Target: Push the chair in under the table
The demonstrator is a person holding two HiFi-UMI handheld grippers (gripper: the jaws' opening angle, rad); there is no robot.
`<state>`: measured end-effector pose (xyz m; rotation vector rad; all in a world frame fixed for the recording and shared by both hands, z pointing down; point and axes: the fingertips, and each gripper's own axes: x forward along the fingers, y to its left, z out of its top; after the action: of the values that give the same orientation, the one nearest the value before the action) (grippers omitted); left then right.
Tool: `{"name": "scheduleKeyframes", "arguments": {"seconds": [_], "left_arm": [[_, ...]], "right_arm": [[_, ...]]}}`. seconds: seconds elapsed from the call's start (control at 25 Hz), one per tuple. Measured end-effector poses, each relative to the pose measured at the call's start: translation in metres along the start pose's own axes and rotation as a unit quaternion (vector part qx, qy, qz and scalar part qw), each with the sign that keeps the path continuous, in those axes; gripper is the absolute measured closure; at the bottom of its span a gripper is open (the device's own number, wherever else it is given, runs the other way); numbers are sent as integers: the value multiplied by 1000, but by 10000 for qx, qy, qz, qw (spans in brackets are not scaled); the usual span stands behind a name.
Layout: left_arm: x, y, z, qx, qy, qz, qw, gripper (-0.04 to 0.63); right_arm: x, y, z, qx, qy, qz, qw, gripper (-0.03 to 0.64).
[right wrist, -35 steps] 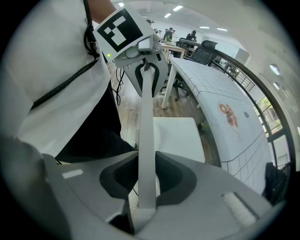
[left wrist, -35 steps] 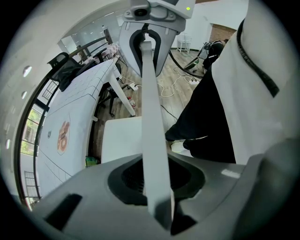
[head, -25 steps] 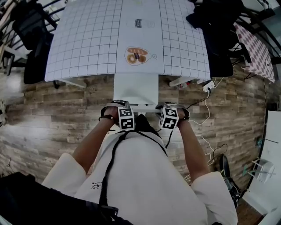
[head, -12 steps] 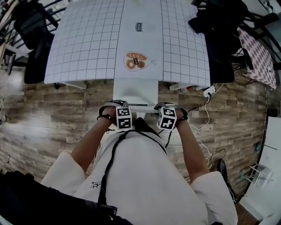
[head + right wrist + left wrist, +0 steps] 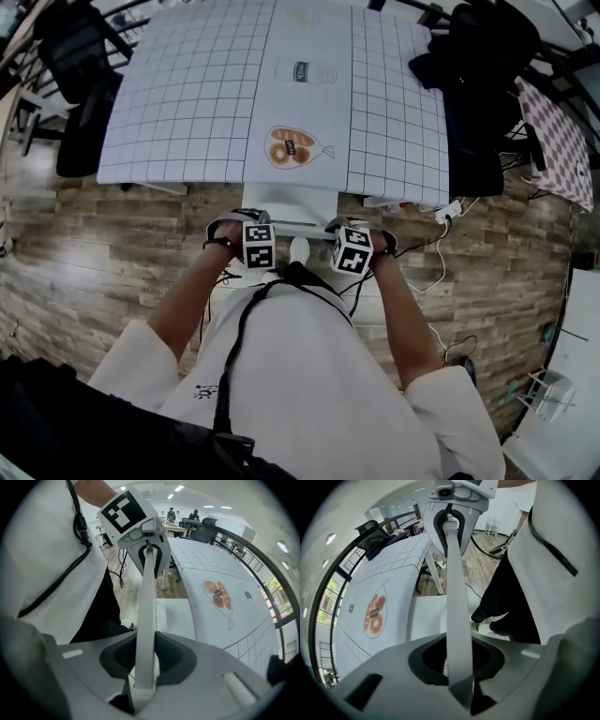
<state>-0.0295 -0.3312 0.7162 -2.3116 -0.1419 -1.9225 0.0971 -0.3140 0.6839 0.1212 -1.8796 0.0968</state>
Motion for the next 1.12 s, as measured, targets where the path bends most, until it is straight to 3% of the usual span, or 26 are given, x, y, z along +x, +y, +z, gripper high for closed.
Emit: {"name": "scheduleKeyframes", "arguments": {"seconds": [1.12], "left_arm": [[10,102,18,-352,172,323,9987,500]], "right_arm": [[-6,-105,-22,-292,-136,-65,9995,531]]}}
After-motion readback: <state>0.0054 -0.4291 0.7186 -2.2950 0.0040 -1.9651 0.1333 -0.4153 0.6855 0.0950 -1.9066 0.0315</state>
